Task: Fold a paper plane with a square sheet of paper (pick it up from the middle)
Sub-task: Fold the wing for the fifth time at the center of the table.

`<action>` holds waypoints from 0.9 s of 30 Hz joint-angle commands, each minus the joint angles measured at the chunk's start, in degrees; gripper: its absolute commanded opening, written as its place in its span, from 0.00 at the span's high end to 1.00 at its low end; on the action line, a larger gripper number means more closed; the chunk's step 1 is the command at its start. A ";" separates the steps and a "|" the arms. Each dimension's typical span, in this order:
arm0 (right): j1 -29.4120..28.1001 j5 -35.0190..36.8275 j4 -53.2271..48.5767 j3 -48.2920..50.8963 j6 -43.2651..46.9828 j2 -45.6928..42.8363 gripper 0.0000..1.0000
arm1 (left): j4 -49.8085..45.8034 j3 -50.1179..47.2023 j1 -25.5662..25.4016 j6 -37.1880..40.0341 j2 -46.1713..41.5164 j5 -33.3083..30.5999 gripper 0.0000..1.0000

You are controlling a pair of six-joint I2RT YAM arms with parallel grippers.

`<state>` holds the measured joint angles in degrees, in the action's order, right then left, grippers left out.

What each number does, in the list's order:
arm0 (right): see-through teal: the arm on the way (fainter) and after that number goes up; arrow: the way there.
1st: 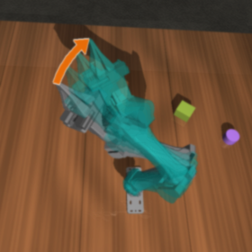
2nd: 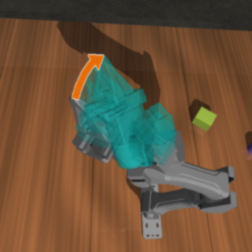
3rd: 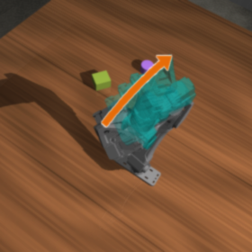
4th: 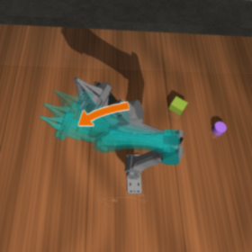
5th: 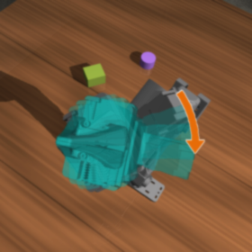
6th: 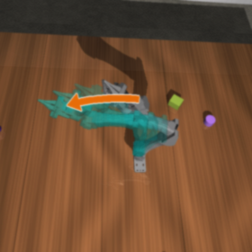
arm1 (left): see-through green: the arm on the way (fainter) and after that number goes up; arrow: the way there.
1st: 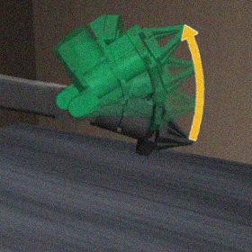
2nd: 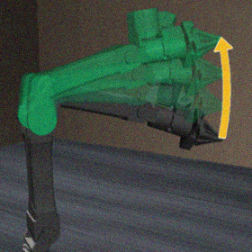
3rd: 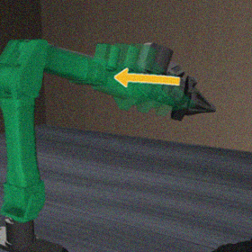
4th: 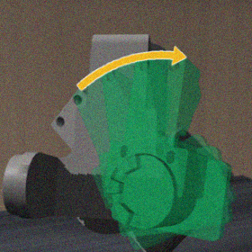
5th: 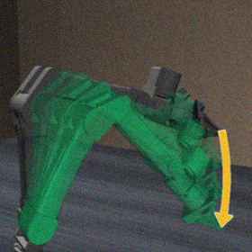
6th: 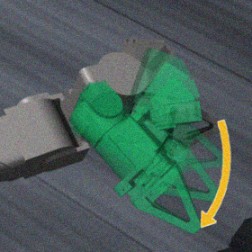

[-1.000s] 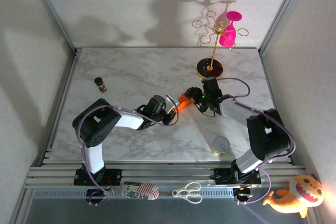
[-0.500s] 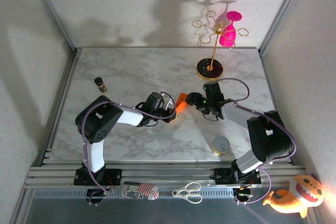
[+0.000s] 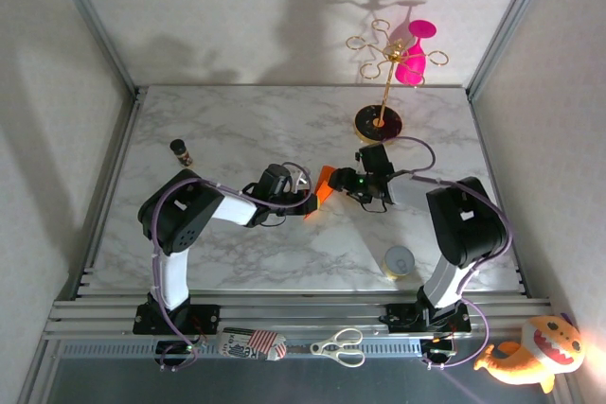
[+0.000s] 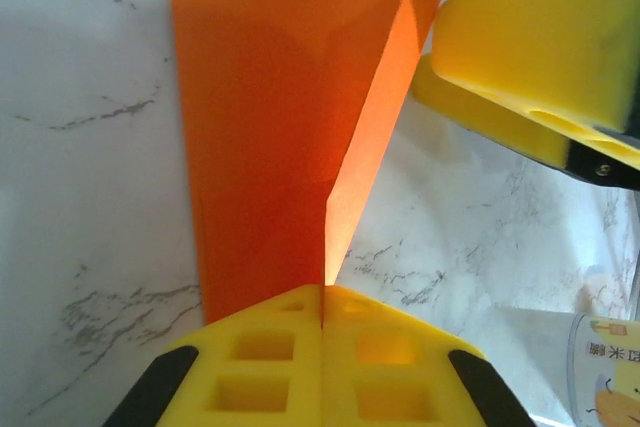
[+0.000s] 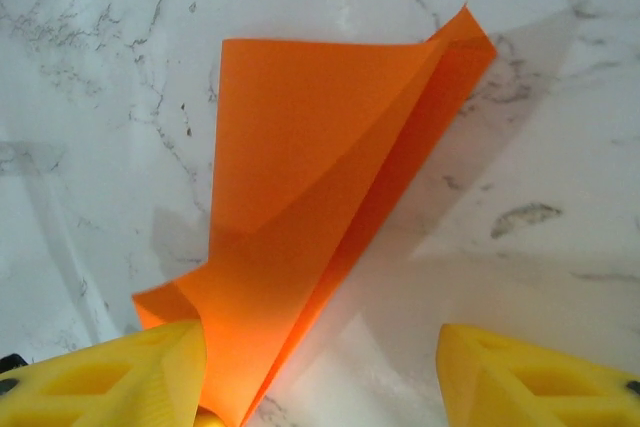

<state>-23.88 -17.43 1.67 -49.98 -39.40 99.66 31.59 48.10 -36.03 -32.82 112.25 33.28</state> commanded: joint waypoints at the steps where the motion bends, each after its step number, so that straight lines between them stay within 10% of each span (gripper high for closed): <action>1: 0.06 0.04 -3.25 -2.60 1.34 2.32 0.37 | 1.86 -0.90 0.78 -2.33 0.78 1.61 1.00; 27: -3.59 12.91 -15.56 -10.23 -1.38 14.13 0.28 | -1.19 -1.19 1.23 -1.07 0.83 1.02 0.84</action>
<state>-27.14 -9.58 -14.28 -62.35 -40.64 106.59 34.02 47.46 -35.35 -35.55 112.55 35.38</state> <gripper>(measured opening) 0.719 0.162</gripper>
